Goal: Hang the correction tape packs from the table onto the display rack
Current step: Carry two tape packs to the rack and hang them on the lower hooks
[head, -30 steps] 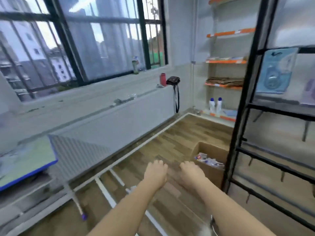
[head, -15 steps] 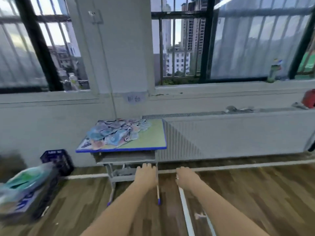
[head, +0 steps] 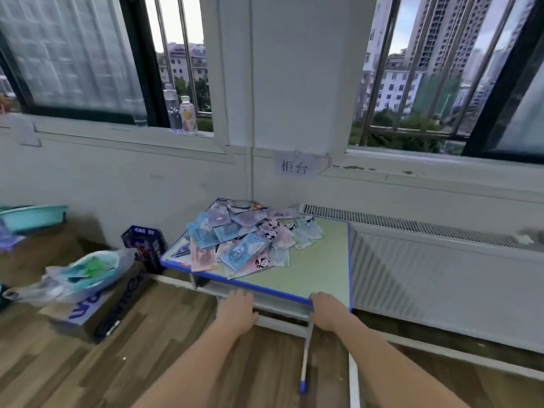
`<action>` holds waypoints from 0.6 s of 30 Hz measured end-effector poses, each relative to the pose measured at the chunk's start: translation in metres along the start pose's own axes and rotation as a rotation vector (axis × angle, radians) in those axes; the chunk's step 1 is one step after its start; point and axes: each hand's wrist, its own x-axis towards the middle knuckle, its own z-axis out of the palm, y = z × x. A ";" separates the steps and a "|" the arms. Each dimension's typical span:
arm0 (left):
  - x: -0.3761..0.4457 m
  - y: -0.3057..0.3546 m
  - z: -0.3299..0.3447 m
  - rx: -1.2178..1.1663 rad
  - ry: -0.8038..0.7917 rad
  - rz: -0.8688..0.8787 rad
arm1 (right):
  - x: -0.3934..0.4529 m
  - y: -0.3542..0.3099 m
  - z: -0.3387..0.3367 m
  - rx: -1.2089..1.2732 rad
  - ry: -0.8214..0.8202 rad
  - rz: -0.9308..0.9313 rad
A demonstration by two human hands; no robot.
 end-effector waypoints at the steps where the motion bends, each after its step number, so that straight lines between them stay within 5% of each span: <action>1: 0.018 -0.008 -0.003 -0.012 -0.002 -0.012 | 0.020 -0.003 0.000 0.007 -0.010 -0.009; 18: 0.255 -0.090 -0.011 -0.157 -0.013 -0.028 | 0.239 -0.032 -0.018 0.172 0.008 0.167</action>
